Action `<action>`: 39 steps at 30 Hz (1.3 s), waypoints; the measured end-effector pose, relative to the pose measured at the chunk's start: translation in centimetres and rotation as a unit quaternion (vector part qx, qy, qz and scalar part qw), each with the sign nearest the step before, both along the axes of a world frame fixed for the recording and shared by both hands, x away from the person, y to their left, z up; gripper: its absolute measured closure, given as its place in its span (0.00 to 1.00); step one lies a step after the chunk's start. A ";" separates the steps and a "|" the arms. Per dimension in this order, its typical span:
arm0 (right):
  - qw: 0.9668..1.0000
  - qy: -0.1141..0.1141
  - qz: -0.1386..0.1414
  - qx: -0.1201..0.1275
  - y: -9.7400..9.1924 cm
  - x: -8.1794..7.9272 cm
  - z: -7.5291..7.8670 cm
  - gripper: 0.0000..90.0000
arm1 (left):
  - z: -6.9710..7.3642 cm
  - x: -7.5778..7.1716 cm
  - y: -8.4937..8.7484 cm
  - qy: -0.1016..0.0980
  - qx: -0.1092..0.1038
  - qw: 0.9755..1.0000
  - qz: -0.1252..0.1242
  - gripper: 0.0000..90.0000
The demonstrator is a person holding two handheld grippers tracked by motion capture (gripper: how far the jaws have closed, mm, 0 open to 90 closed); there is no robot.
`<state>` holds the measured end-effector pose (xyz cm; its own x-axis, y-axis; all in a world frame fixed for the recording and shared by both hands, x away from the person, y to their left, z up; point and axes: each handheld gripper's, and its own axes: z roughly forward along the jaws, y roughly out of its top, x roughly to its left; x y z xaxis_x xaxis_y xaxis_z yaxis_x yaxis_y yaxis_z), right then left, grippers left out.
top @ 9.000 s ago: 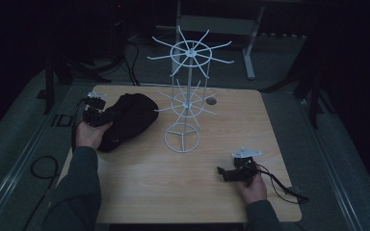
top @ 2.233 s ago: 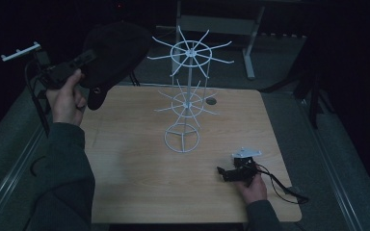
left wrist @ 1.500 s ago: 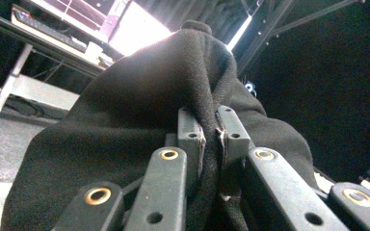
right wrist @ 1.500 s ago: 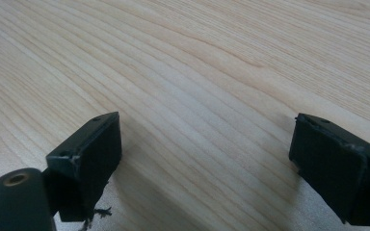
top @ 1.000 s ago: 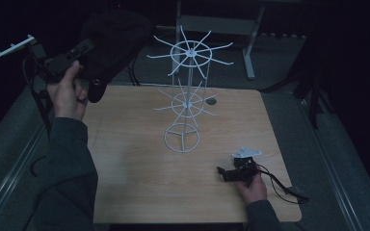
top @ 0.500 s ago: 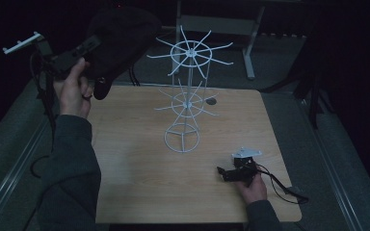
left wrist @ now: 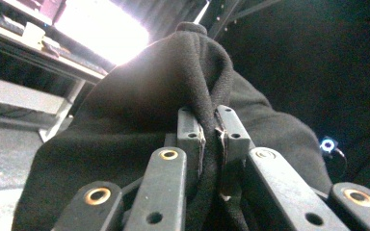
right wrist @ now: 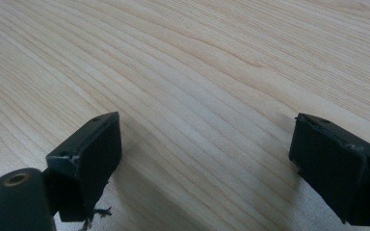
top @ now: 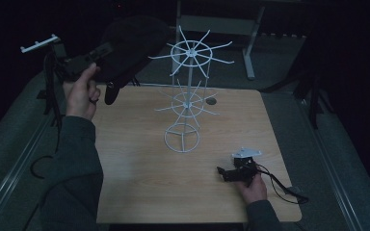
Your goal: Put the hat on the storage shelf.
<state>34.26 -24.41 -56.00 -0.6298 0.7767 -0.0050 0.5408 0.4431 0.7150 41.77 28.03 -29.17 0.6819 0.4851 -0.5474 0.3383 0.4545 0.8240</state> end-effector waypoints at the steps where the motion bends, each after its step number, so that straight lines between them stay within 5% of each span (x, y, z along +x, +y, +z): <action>1: 1.000 0.000 0.000 0.000 0.0 0.0 0.0 0.12 | 0.0 0.0 0.0 0.000 0.000 1.000 0.000 0.93; 12: 1.000 0.000 0.000 0.000 0.0 0.0 0.0 0.12 | -0.9 0.7 -1.2 0.027 0.061 0.998 -0.019 0.92; 19: 1.000 0.000 0.000 0.000 0.0 0.0 0.0 0.12 | -1.2 0.9 -1.6 0.035 0.080 0.996 -0.026 0.90; 39: 1.000 0.001 -0.001 0.001 0.0 0.0 0.0 0.12 | -1.8 1.2 -2.1 0.054 0.091 0.994 -0.043 0.61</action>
<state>34.24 -24.39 -56.00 -0.6283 0.7780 -0.0022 0.5427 0.4403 0.7152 42.99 25.91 -30.94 0.6674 0.5253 -0.5279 0.4595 0.2675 0.8470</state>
